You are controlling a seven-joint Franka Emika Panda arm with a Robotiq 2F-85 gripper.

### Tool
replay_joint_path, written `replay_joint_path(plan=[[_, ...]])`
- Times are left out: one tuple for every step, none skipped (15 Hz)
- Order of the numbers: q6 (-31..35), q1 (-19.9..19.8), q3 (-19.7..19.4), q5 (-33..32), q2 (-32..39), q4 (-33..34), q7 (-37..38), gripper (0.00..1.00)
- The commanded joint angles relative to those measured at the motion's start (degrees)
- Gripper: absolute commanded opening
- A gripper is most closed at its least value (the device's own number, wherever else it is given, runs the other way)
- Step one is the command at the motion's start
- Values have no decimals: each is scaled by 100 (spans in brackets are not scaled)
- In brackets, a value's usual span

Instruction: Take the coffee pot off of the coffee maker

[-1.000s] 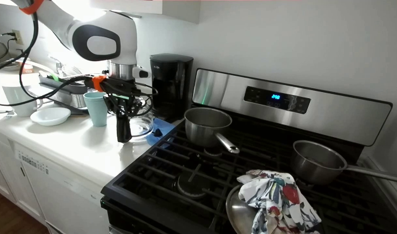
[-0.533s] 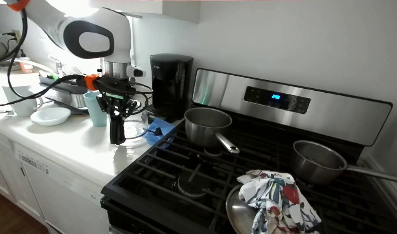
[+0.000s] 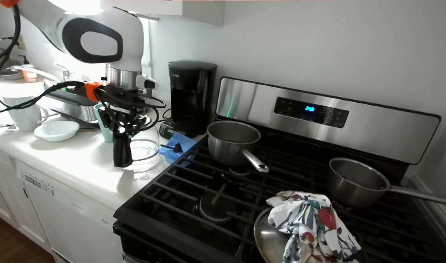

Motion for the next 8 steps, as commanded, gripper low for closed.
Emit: replay_joint_path(plan=[[-215,111,-119,-108,-129,-21,53,71],[-223,110,-125,-81,-129,-15,41,79],[-172,106,-138,-19,-163,-28,-1,86],[-121,102,-151,37,-201,-34,-31,92],[-5,93,-172,122,-277,-53,-34,98],[76,91,-192,166,-351,-59,-43,100],[161,93,-215,207,-427,-57,-37,100],[226,101,-237,235,-535,-47,-29,100]])
